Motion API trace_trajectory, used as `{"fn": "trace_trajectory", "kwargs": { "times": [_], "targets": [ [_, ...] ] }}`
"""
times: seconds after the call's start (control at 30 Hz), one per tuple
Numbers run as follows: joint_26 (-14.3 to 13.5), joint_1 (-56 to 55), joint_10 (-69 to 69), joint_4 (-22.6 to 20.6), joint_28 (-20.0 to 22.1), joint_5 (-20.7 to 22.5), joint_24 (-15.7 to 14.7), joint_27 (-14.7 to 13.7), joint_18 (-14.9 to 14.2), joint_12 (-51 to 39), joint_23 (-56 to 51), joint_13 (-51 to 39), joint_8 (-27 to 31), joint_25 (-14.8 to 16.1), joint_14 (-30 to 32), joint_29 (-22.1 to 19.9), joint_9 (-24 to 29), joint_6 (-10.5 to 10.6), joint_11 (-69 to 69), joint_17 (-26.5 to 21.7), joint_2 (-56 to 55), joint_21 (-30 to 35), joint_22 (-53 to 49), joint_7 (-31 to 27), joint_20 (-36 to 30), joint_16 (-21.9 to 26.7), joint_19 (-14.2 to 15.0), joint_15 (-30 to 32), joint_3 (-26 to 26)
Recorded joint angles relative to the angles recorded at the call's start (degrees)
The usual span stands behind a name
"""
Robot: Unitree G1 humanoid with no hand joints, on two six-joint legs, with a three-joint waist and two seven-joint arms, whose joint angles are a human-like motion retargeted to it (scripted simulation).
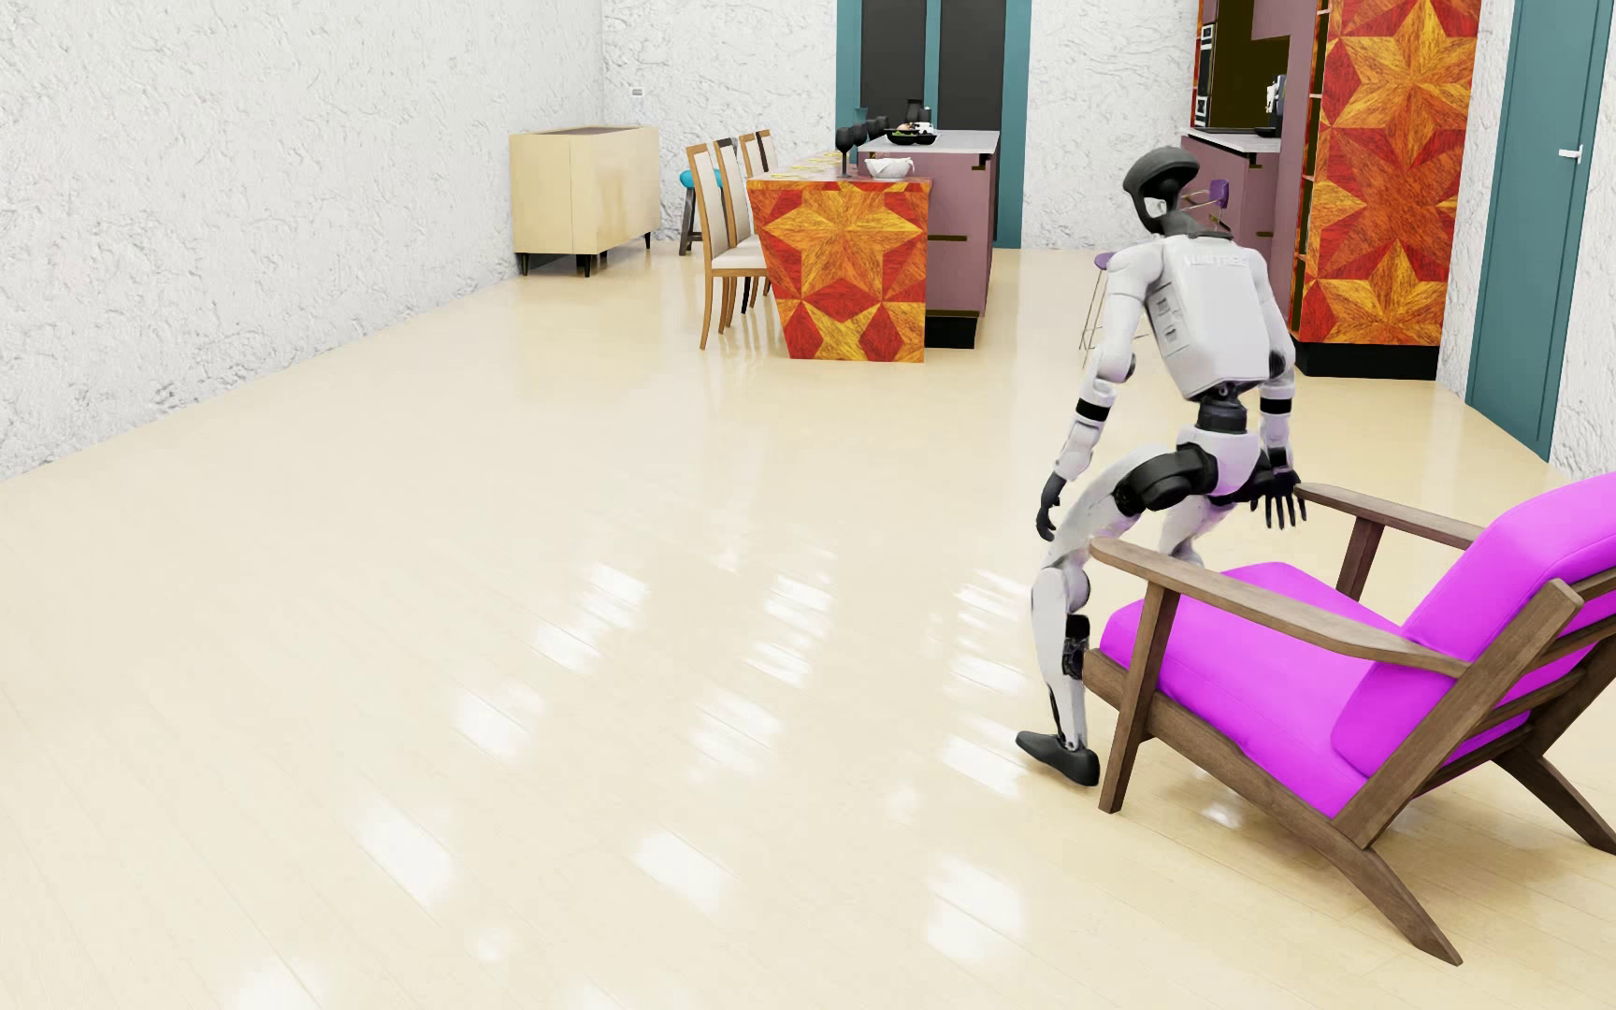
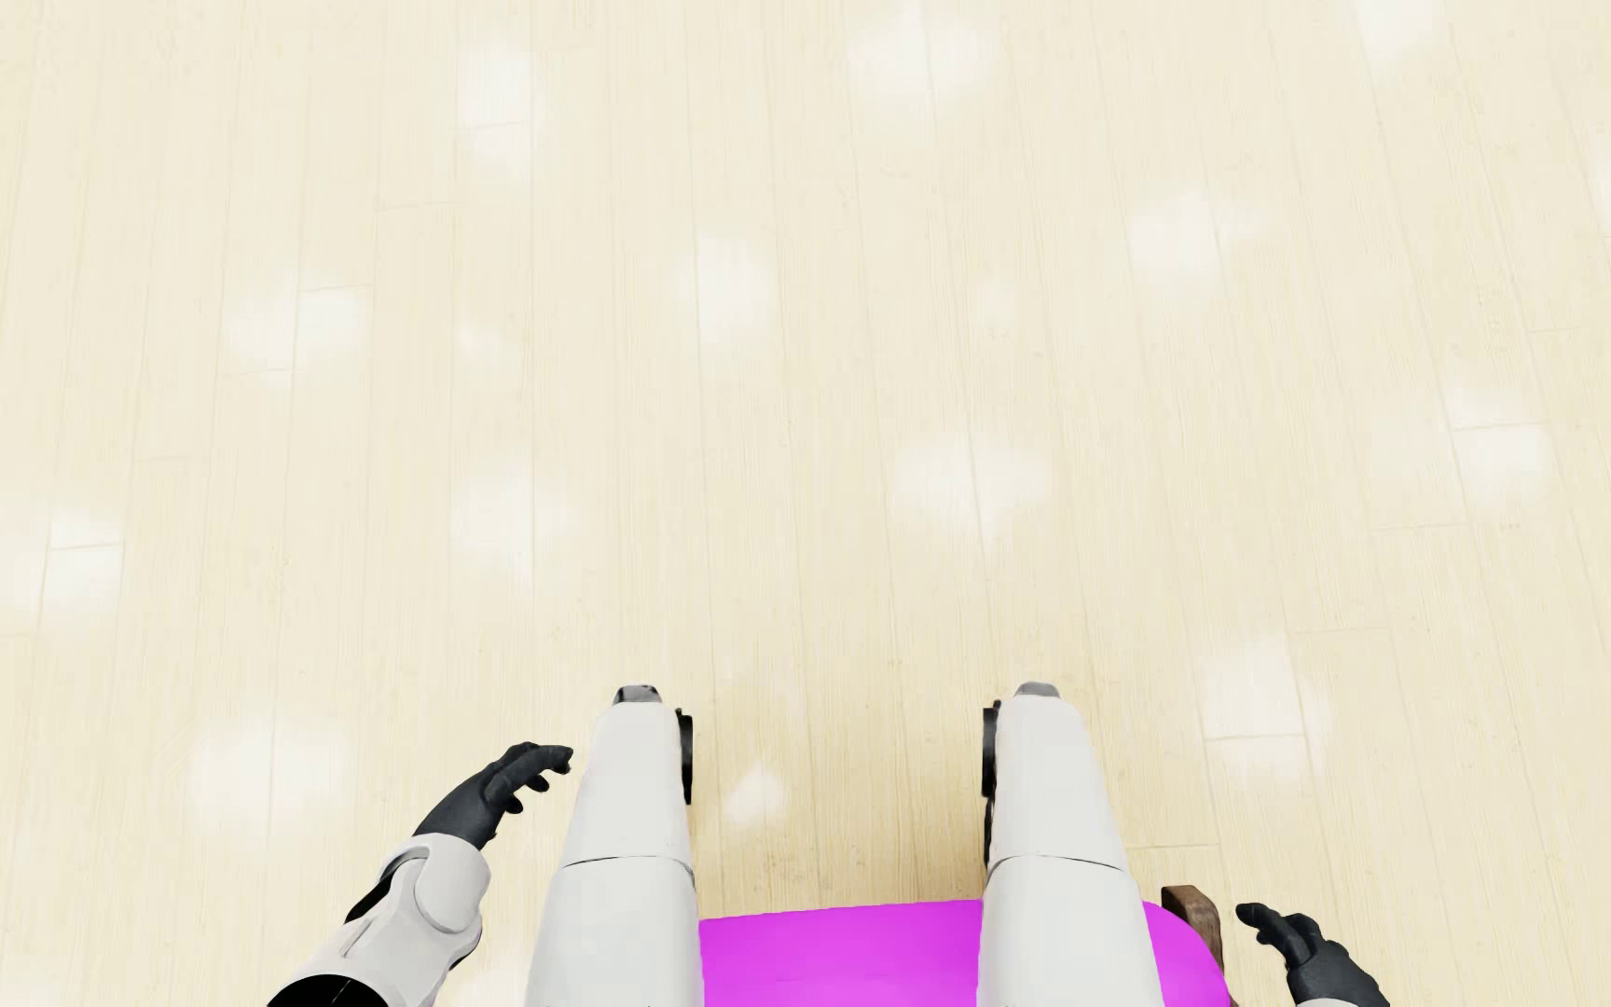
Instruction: Stand up from the purple chair
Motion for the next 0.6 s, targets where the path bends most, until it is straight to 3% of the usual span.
{"fn": "trace_trajectory", "kwargs": {
  "times": [0.07,0.1,0.13,0.17,0.2,0.23,0.3,0.37,0.43,0.47,0.53,0.6],
  "targets": [
    [-0.9,8.5,-9.3,-0.3,-0.8,2.4,0.8,-1.2,2.6,3.7,2.1,0.0,-1.0,0.3,3.7,1.7,-4.5,0.4,-11.1,0.0,8.5,2.6,0.3,-0.4,1.5,-0.7,-1.0,2.0,1.1],
    [-1.0,11.4,-9.6,-0.9,-0.8,2.4,0.6,-1.4,1.0,5.8,3.3,-0.6,-2.1,0.8,6.9,2.4,-5.5,-0.4,-16.7,1.2,14.8,3.3,1.0,-2.8,0.9,-0.8,-1.1,2.5,1.2],
    [-1.0,9.3,-6.8,0.0,-1.3,4.1,0.8,-0.7,-1.6,7.9,3.9,-1.0,-1.8,-0.8,11.5,3.5,-8.7,-1.0,-21.7,2.0,17.0,5.1,1.2,-5.1,2.4,-0.8,-2.3,4.5,2.1],
    [-0.6,9.3,-5.0,-0.4,-1.4,4.1,0.7,-0.9,-2.3,10.1,2.6,-0.8,-2.7,-0.7,12.4,3.4,-10.2,-1.0,-28.5,2.5,23.3,4.5,1.3,-6.2,3.1,-1.4,-2.3,5.3,2.8],
    [-0.9,8.8,-4.7,-0.1,-0.8,4.6,3.4,-5.2,-1.9,11.2,1.9,-1.6,-4.9,-3.2,11.9,4.4,-11.0,-1.8,-32.9,4.0,27.4,2.7,2.3,-2.6,3.8,-1.8,-1.9,5.1,3.8],
    [-0.2,9.0,-7.7,0.7,-2.5,4.7,4.3,-5.7,-4.0,13.1,-0.9,-1.9,-6.4,-4.5,12.4,6.3,-11.7,-1.5,-38.8,3.9,32.5,3.1,2.5,-1.7,5.1,-2.6,-1.2,6.0,4.4],
    [-0.5,9.0,-18.8,1.5,-3.2,4.7,4.5,-7.5,-4.7,16.4,-5.4,-3.2,-8.7,-6.1,17.5,7.8,-13.5,-2.3,-49.6,4.3,41.5,4.5,4.3,0.1,6.1,-3.8,-0.6,7.5,5.9],
    [-0.7,9.3,-31.5,0.4,-4.7,5.1,5.0,-8.2,-1.6,18.9,-8.3,-5.6,-9.6,-8.0,21.7,7.1,-15.3,-2.3,-57.4,5.4,48.9,7.4,6.8,1.3,7.4,-5.1,-0.5,8.6,6.8],
    [-0.9,10.8,-41.3,-0.7,-4.8,6.1,5.1,-9.3,4.8,20.9,-10.9,-8.8,-10.9,-7.9,20.7,6.6,-16.7,-1.6,-68.1,6.3,58.7,9.1,8.7,2.6,7.9,-6.1,0.7,10.4,7.8],
    [-0.4,10.9,-43.7,-1.5,-4.7,5.8,4.5,-9.0,6.4,21.7,-12.0,-9.7,-12.0,-8.3,20.4,6.5,-17.9,-1.8,-68.7,6.6,60.6,9.3,9.4,3.4,9.5,-6.8,0.7,11.4,8.2],
    [-0.4,10.6,-39.6,-1.7,-4.8,4.7,4.5,-9.1,7.6,22.8,-12.9,-10.6,-13.3,-8.1,18.5,5.4,-20.0,-2.0,-68.6,7.0,63.3,10.9,9.2,3.8,11.9,-7.4,1.6,12.5,9.3],
    [-1.7,10.9,-33.6,-1.8,-4.0,2.3,3.0,-9.0,4.0,23.0,-12.2,-9.1,-12.7,-7.5,20.2,4.6,-20.5,-3.8,-60.7,7.3,62.4,11.2,9.1,2.5,11.7,-6.9,3.1,16.1,9.9]
  ]
}}
